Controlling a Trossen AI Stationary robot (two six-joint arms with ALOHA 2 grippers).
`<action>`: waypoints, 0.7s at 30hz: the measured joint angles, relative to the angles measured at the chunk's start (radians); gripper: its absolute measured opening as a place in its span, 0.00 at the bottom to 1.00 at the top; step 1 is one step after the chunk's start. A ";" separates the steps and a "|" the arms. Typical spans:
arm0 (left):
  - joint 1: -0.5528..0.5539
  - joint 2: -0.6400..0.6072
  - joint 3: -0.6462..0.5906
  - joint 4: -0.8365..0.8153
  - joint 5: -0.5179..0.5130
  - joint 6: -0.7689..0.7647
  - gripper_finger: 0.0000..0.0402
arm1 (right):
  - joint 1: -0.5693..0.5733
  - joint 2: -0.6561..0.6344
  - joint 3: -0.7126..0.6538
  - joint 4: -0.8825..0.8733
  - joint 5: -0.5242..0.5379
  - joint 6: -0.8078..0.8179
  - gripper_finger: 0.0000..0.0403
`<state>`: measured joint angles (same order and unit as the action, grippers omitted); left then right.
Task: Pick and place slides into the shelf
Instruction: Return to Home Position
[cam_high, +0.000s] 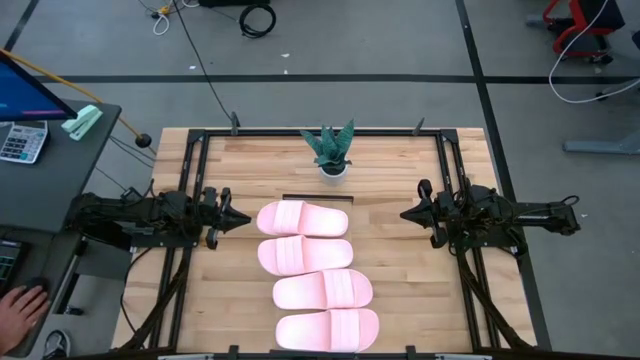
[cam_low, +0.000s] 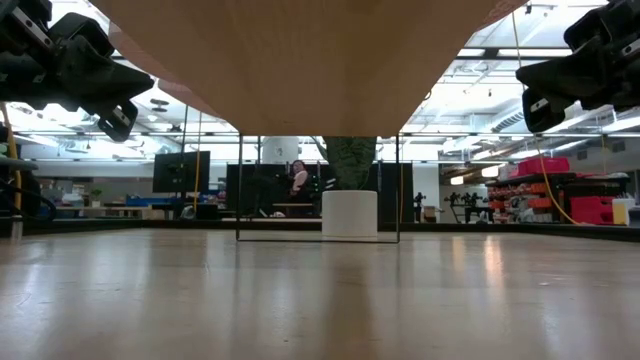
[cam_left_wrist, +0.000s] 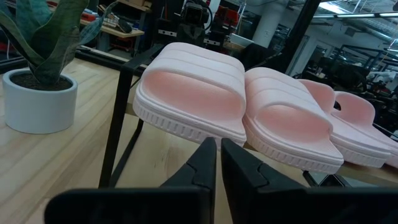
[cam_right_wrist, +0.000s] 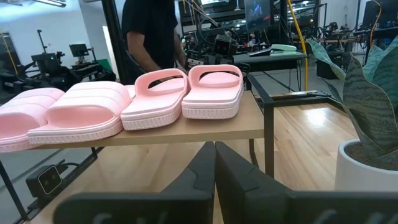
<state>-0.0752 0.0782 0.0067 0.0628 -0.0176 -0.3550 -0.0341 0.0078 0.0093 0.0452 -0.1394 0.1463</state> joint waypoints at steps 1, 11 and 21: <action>0.000 0.000 0.000 0.000 0.000 0.000 0.07 | 0.000 0.000 0.000 0.000 0.000 0.000 0.04; 0.000 0.000 0.000 0.000 0.000 0.000 0.10 | 0.000 0.000 0.000 0.000 0.000 0.000 0.04; 0.000 0.000 0.000 0.000 0.000 0.001 0.07 | 0.000 0.000 0.000 0.000 0.000 0.000 0.04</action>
<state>-0.0750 0.0784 0.0067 0.0631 -0.0177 -0.3542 -0.0345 0.0078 0.0093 0.0449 -0.1390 0.1467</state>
